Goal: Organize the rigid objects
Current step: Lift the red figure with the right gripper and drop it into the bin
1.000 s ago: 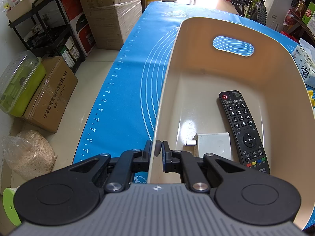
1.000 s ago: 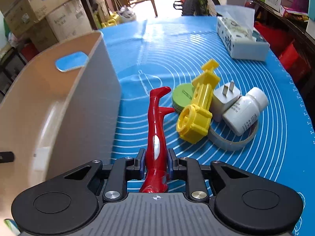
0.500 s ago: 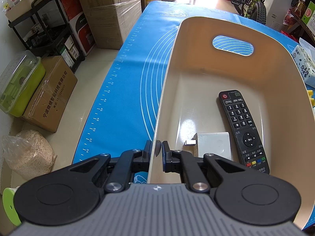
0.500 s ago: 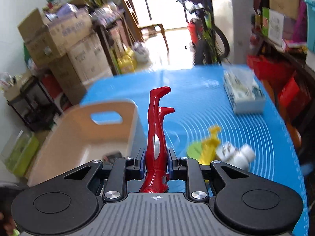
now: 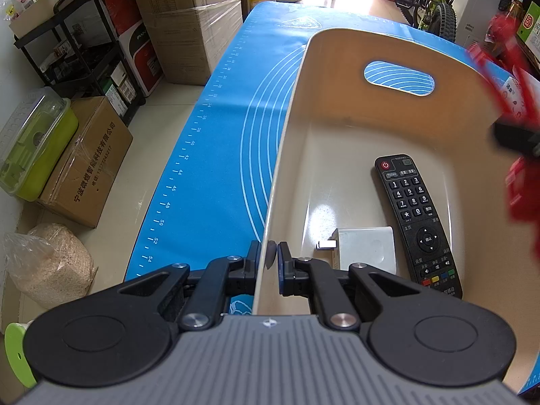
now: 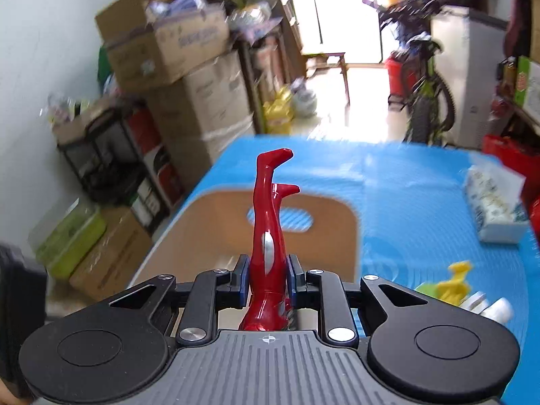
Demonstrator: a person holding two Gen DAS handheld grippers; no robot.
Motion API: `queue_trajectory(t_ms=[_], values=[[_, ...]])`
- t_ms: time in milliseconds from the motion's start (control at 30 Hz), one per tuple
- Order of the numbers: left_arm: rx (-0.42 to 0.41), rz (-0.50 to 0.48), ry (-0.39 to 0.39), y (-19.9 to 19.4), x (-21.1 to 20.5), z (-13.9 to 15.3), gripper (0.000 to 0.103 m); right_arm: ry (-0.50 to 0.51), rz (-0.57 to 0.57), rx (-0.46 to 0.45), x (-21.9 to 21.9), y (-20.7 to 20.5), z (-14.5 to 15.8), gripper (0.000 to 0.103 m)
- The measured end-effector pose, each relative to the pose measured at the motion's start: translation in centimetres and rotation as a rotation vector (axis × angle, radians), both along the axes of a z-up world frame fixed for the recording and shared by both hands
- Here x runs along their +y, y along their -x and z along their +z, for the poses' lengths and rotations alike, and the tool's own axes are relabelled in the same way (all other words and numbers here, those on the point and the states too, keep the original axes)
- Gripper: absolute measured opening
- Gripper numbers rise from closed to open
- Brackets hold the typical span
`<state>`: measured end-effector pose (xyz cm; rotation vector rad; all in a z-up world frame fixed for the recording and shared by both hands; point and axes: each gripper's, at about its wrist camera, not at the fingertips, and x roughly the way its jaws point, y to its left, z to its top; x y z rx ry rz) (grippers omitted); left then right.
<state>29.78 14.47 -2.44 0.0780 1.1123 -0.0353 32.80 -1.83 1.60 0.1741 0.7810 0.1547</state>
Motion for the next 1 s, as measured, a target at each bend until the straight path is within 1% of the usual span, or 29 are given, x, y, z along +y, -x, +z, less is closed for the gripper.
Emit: queue_trajectory(t_ms=[133, 233, 333, 367, 433, 467, 500, 567, 667, 733, 800, 900, 1000], values=[[0.000, 0.001, 0.000, 0.0, -0.1, 0.0, 0.012, 0.016, 0.055, 0.100, 1.5, -0.6, -2.7, 0.031], [0.000, 0.001, -0.001, 0.0, 0.0, 0.0, 0.012, 0.029, 0.072, 0.166, 1.9, -0.9, -4.4, 0.031], [0.000, 0.001, -0.002, 0.0, -0.1, 0.0, 0.012, 0.047, 0.086, 0.223, 2.1, -1.2, -5.6, 0.032], [-0.002, 0.000, -0.001, 0.0, -0.3, 0.0, 0.012, 0.059, 0.097, 0.226, 2.3, -1.1, -5.8, 0.032], [0.000, 0.001, -0.005, 0.0, -0.3, 0.0, 0.012, 0.088, 0.110, 0.216, 2.8, -0.8, -5.7, 0.036], [0.000, 0.001, -0.005, 0.0, -0.3, -0.1, 0.012, 0.089, 0.110, 0.213, 2.9, -0.7, -5.7, 0.037], [0.000, 0.001, -0.004, 0.0, -0.2, 0.0, 0.011, 0.080, 0.110, 0.214, 2.8, -0.6, -5.7, 0.043], [0.000, 0.000, -0.005, 0.0, -0.3, -0.1, 0.011, 0.060, 0.107, 0.203, 2.4, -0.4, -5.3, 0.044], [0.001, 0.000, -0.005, -0.1, -0.3, -0.1, 0.012, 0.037, 0.088, 0.150, 1.2, 0.5, -3.9, 0.046], [0.001, -0.001, -0.005, -0.1, -0.3, 0.0, 0.012, 0.028, 0.057, 0.105, 0.1, 1.1, -2.6, 0.054], [0.001, 0.000, -0.005, -0.1, -0.3, 0.0, 0.012, 0.016, 0.026, 0.063, -1.5, 1.6, -1.3, 0.055], [0.002, 0.000, -0.002, -0.1, -0.4, 0.0, 0.012, 0.029, -0.043, 0.011, -4.3, 2.3, 0.2, 0.058], [0.001, 0.000, -0.003, -0.1, -0.3, 0.0, 0.012, 0.034, -0.120, 0.001, -7.1, 2.6, 0.5, 0.059]])
